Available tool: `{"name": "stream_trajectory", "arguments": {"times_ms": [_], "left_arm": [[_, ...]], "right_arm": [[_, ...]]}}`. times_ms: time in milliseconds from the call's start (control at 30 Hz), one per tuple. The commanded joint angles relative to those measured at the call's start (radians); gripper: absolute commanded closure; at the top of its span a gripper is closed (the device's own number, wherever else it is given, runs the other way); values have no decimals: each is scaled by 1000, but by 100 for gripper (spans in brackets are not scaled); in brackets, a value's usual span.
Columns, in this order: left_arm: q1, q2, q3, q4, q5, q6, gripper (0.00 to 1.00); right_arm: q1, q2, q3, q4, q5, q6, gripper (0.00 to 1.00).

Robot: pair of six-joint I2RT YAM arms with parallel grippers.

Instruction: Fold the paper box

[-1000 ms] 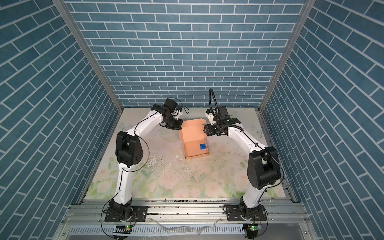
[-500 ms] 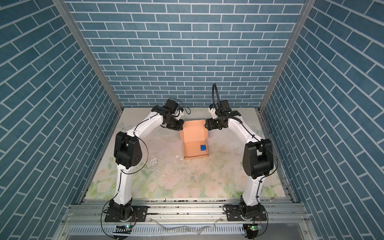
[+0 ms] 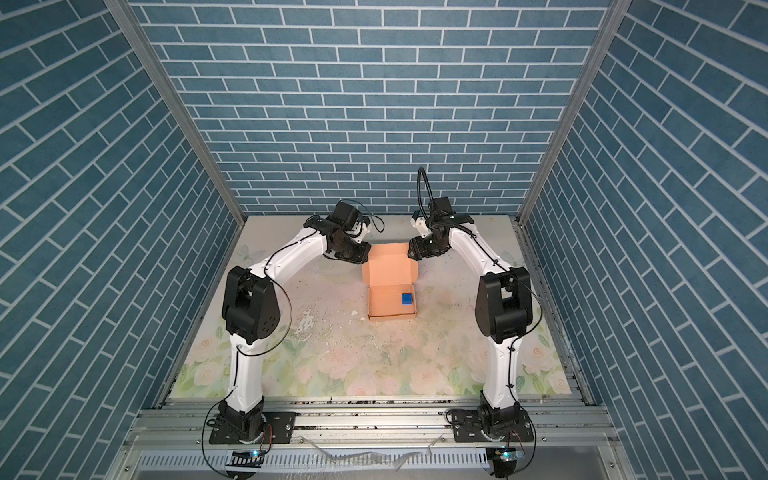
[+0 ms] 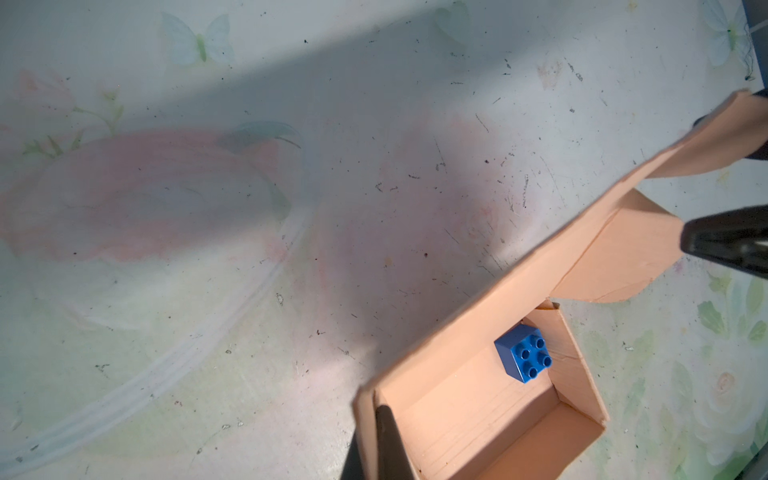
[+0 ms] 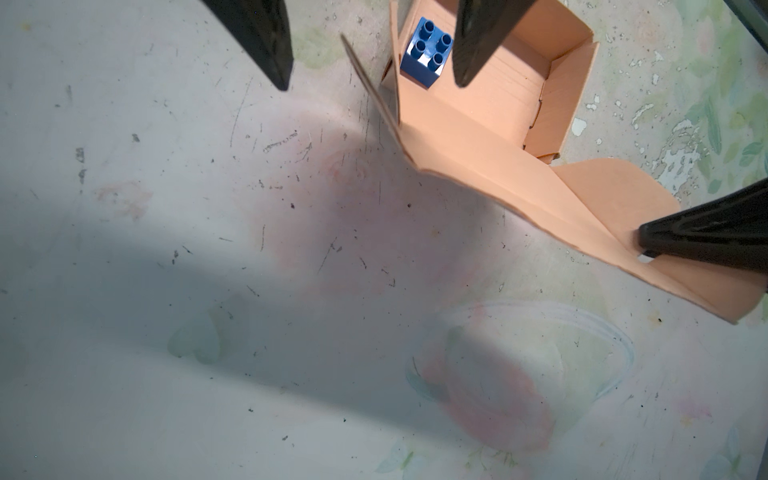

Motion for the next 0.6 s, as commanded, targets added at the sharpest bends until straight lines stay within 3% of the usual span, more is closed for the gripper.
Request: {"name": "stream_trajectory", "arguments": {"times_ms": [0,233,567], "left_arm": [[-9,-42,-17,9,-16,10,100],[-15,-42,-14,17,-21,6,100],[-18,-48,-18,19,-32,1,100]], "right_arm": [[0,21,36,-68,-32,-51,45],[2,18,10,-78,-53,-54,60],[17,24,-1,-103,-46,-63,65]]}}
